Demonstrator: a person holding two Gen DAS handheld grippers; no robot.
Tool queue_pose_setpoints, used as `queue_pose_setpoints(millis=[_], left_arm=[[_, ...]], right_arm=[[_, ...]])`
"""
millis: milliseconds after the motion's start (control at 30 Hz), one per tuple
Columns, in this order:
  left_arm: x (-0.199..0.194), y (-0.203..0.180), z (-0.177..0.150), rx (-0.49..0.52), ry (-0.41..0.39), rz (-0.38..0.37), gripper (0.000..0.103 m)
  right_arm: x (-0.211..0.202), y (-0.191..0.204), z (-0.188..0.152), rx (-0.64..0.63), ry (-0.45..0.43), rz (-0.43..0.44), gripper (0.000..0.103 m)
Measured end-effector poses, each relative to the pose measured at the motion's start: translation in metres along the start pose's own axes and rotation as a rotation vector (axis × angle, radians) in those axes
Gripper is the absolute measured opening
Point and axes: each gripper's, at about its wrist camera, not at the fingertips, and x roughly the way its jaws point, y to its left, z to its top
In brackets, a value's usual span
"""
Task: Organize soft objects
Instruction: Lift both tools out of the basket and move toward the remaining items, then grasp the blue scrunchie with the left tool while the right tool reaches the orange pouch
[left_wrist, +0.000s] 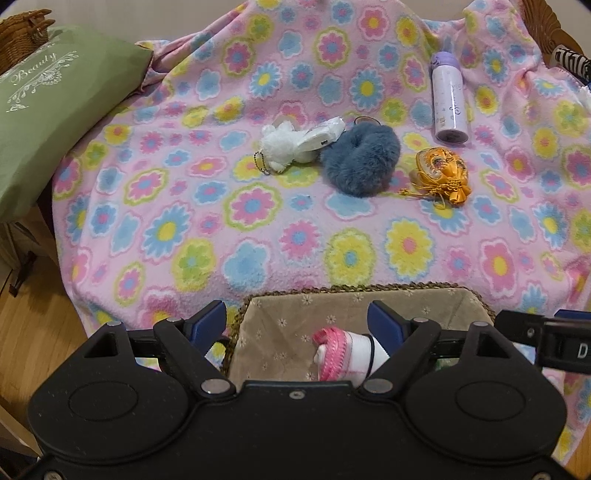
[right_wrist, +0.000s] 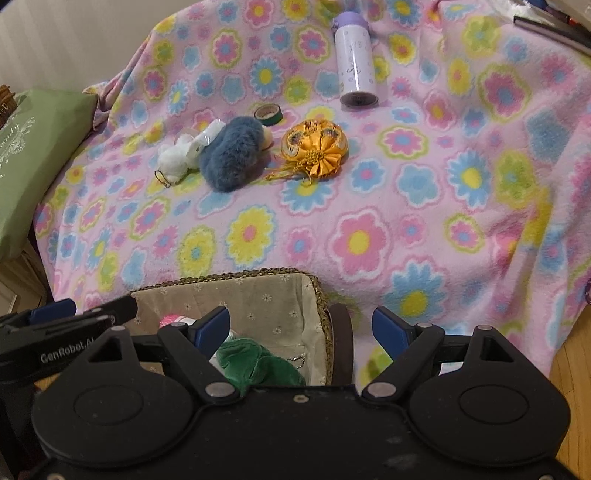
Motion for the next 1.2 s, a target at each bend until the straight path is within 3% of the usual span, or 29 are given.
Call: queue_pose_setpoints(millis=[400,967,1200], left_arm=[[0.038,0.0,0.028,0.038,0.027,-0.012,0.084],[0.11,0.004,0.082,0.069,0.005,-0.005,0.087],[0.122,-0.009,0.102,0.072,-0.035,-0.123,0.089]], right_arm=[[0.029,0.007,0.028,-0.029,0.028,0.003,0.088],[0.091,0.006,0.108,-0.109,-0.087,-0.075,0.093],[0.123,0.002,0.124,-0.163,-0.102,-0.093,0.093]])
